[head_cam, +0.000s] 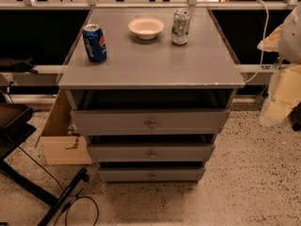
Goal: Open top drawer
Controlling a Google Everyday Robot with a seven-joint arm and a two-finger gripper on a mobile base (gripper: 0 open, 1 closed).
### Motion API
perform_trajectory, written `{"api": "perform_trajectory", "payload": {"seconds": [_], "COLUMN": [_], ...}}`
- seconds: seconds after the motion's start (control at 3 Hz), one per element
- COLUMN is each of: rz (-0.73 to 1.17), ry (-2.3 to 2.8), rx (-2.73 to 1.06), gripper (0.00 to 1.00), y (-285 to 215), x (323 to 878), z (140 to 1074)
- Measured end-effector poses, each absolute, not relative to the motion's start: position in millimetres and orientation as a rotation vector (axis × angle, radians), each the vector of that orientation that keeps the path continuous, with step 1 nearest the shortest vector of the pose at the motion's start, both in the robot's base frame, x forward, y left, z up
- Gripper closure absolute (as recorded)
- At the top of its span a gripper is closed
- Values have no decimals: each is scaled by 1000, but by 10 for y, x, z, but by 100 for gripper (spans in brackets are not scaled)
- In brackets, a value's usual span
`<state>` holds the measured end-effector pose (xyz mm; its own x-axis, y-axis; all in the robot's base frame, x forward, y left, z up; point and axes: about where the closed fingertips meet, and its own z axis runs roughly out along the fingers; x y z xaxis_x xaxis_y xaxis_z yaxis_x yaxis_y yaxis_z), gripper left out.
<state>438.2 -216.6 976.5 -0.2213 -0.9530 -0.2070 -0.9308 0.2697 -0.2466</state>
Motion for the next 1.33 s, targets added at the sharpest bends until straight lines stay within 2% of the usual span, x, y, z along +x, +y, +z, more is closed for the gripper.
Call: {"api": "perform_trajectory", "payload": {"seconds": [1.0, 1.33], "rz": [-128, -109], "ry": [2291, 2352], "rx": [-1768, -1788], "gripper": [0, 0], "y": [-2151, -2316], "x": [4181, 3945], "z": [9318, 8630]}}
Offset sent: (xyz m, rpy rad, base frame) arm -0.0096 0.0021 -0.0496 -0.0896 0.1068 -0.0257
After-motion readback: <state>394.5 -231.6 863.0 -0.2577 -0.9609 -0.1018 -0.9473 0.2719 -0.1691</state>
